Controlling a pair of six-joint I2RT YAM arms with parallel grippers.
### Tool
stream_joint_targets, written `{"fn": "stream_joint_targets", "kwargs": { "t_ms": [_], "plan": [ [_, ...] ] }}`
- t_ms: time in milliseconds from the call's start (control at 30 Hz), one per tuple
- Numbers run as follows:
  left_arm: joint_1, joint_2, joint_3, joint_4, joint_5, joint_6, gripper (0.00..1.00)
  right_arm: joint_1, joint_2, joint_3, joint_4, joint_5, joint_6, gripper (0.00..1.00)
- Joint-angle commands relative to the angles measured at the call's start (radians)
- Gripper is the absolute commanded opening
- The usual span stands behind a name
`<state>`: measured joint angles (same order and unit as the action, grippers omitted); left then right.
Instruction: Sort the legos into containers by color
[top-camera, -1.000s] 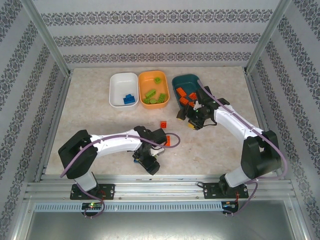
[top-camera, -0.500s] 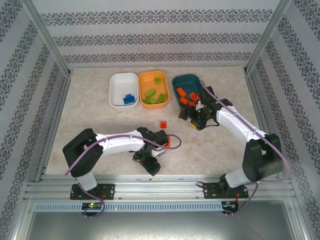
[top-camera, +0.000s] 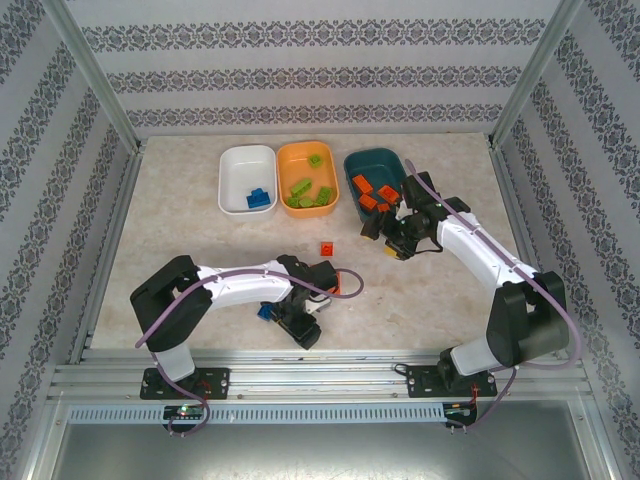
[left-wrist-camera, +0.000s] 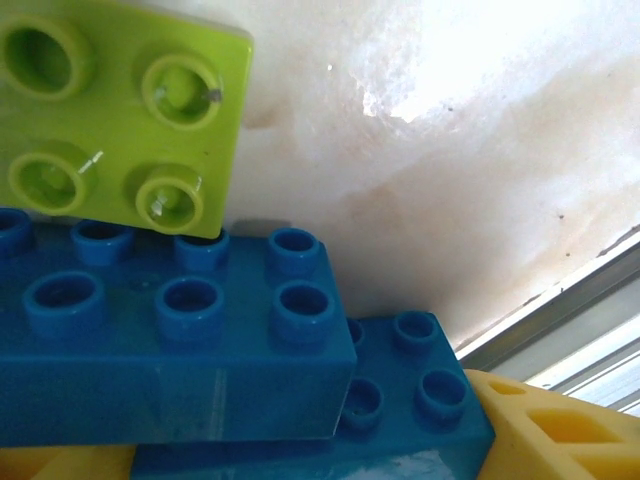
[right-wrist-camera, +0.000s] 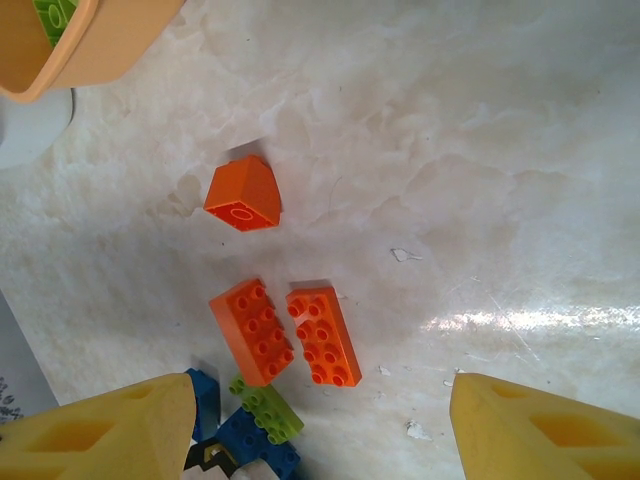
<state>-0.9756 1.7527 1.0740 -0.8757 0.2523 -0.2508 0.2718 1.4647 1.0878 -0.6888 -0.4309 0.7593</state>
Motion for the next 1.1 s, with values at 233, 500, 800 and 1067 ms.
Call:
{"fn": "stream_joint_targets", "kwargs": {
  "t_ms": [233,500,800,1067],
  "plan": [
    [0.016,-0.133,0.098,-0.151,-0.065,-0.034,0.67,-0.003,-0.026,-0.035,0.010,-0.017,-0.005,0.68],
    [0.240,-0.242,0.238,-0.259,-0.081,0.032,0.67,0.049,0.030,-0.011,0.040,-0.028,0.002,0.68],
    [0.647,-0.056,0.503,-0.228,-0.111,0.056,0.66,0.203,0.077,-0.007,0.038,0.017,0.014,0.68],
    [0.813,0.214,0.766,-0.201,-0.094,-0.001,0.66,0.318,0.054,0.018,-0.056,0.098,-0.027,0.68]
  ]
}}
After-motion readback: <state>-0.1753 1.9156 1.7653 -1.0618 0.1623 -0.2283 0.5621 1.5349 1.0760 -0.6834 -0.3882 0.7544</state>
